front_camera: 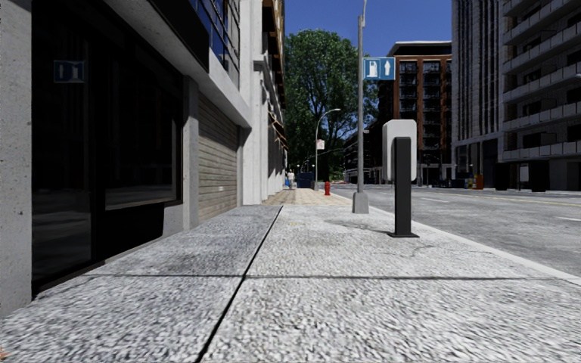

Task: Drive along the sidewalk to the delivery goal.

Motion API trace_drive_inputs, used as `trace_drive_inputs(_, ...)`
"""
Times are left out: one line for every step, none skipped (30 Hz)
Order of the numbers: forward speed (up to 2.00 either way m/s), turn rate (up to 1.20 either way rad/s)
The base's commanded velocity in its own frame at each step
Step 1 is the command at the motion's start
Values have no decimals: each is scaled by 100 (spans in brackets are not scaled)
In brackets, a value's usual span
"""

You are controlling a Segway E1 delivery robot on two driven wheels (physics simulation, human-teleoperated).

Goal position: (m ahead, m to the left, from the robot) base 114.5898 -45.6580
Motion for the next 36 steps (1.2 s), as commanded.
trace_drive_inputs(200, 0)
trace_drive_inputs(200, 0)
trace_drive_inputs(200, 0)
trace_drive_inputs(200, 0)
trace_drive_inputs(200, 0)
trace_drive_inputs(200, 0)
trace_drive_inputs(200, 0)
trace_drive_inputs(200, 0)
trace_drive_inputs(200, 0)
trace_drive_inputs(200, 0)
trace_drive_inputs(200, 0)
trace_drive_inputs(200, 0)
trace_drive_inputs(200, 0)
trace_drive_inputs(200, 0)
trace_drive_inputs(200, 0)
trace_drive_inputs(200, 0)
trace_drive_inputs(200, 0)
trace_drive_inputs(200, 0)
trace_drive_inputs(200, 0)
trace_drive_inputs(200, 0)
trace_drive_inputs(200, 0)
trace_drive_inputs(200, 0)
trace_drive_inputs(200, 0)
trace_drive_inputs(200, 0)
trace_drive_inputs(200, 0)
trace_drive_inputs(200, 0)
trace_drive_inputs(200, 0)
trace_drive_inputs(200, 0)
trace_drive_inputs(200, 0)
trace_drive_inputs(200, 0)
trace_drive_inputs(200, 0)
trace_drive_inputs(200, 0)
trace_drive_inputs(200, 0)
trace_drive_inputs(200, 0)
trace_drive_inputs(200, 0)
trace_drive_inputs(200, 0)
